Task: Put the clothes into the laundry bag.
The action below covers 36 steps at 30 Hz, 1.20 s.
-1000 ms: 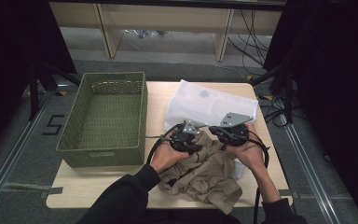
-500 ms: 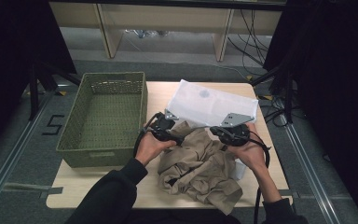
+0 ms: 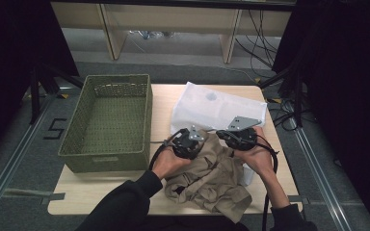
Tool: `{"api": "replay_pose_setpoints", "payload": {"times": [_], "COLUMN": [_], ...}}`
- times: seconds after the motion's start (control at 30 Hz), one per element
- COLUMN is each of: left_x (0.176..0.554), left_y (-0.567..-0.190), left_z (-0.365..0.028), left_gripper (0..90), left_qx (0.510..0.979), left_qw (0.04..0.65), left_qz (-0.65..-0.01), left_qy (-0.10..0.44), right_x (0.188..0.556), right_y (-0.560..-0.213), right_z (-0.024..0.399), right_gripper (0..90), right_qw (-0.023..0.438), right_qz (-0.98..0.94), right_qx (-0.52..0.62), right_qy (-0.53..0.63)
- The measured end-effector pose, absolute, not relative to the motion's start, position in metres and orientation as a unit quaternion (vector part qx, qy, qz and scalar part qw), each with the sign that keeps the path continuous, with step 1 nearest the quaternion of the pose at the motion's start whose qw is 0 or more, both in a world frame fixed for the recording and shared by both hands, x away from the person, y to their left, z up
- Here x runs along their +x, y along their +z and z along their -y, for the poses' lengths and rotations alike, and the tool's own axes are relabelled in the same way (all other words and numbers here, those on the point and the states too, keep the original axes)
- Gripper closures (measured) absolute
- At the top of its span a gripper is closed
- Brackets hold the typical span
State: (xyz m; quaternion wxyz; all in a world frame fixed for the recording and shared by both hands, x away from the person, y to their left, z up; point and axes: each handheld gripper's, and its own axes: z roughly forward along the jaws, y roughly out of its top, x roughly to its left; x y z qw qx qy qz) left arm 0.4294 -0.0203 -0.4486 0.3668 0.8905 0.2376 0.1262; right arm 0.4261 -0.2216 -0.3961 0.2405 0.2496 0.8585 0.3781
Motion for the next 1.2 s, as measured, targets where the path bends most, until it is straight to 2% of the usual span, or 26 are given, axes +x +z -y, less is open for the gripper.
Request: {"api": "replay_pose_setpoints", "payload": {"times": [0.13, 0.23, 0.3, 0.37, 0.47, 0.57, 0.7, 0.77, 0.83, 0.93, 1.0, 1.03, 1.07, 1.13, 1.2], "left_x": [0.436, 0.460, 0.474, 0.476, 0.463, 0.443, 0.418, 0.409, 0.400, 0.397, 0.402, 0.405, 0.408, 0.412, 0.412], "left_y": [-0.458, -0.472, -0.478, -0.478, -0.464, -0.448, -0.436, -0.434, -0.439, -0.452, -0.463, -0.468, -0.473, -0.476, -0.472], "left_z": [0.037, 0.032, 0.018, 0.008, -0.005, -0.016, -0.027, -0.029, -0.023, -0.008, 0.002, 0.007, 0.011, 0.017, 0.020], "left_gripper": [82.4, 81.9, 79.9, 70.8, 49.6, 33.2, 24.1, 21.3, 20.4, 16.2, 22.5, 31.0, 44.1, 66.8, 75.8], "left_qx": [0.897, 0.888, 0.874, 0.859, 0.867, 0.868, 0.864, 0.881, 0.875, 0.897, 0.900, 0.900, 0.900, 0.903, 0.891], "left_qw": [0.362, 0.335, 0.332, 0.347, 0.346, 0.354, 0.376, 0.363, 0.380, 0.362, 0.362, 0.361, 0.365, 0.366, 0.387], "left_qz": [-0.228, -0.284, -0.332, -0.358, -0.345, -0.339, -0.330, -0.301, -0.301, -0.254, -0.243, -0.244, -0.237, -0.227, -0.234], "left_qy": [0.111, 0.135, 0.123, 0.114, 0.092, 0.084, 0.051, 0.037, 0.018, 0.017, -0.003, -0.019, -0.018, 0.014, 0.032], "right_x": [0.425, 0.424, 0.424, 0.424, 0.425, 0.425, 0.424, 0.424, 0.424, 0.425, 0.424, 0.424, 0.424, 0.423, 0.422], "right_y": [-0.394, -0.393, -0.394, -0.395, -0.395, -0.396, -0.395, -0.395, -0.395, -0.396, -0.397, -0.398, -0.398, -0.398, -0.398], "right_z": [0.219, 0.221, 0.222, 0.223, 0.225, 0.226, 0.225, 0.224, 0.224, 0.223, 0.222, 0.221, 0.221, 0.220, 0.220], "right_gripper": [90.0, 90.0, 90.0, 90.0, 89.9, 90.0, 90.0, 90.0, 90.0, 90.0, 90.0, 90.0, 90.0, 89.9, 90.0], "right_qw": [0.241, 0.240, 0.237, 0.237, 0.235, 0.234, 0.231, 0.237, 0.236, 0.237, 0.236, 0.234, 0.234, 0.231, 0.230], "right_qz": [-0.859, -0.859, -0.859, -0.861, -0.859, -0.860, -0.863, -0.861, -0.861, -0.862, -0.863, -0.865, -0.866, -0.867, -0.867], "right_qx": [0.240, 0.242, 0.241, 0.238, 0.247, 0.248, 0.242, 0.244, 0.244, 0.242, 0.245, 0.241, 0.238, 0.237, 0.239], "right_qy": [0.382, 0.382, 0.385, 0.383, 0.383, 0.380, 0.378, 0.379, 0.378, 0.377, 0.374, 0.373, 0.373, 0.373, 0.372]}}
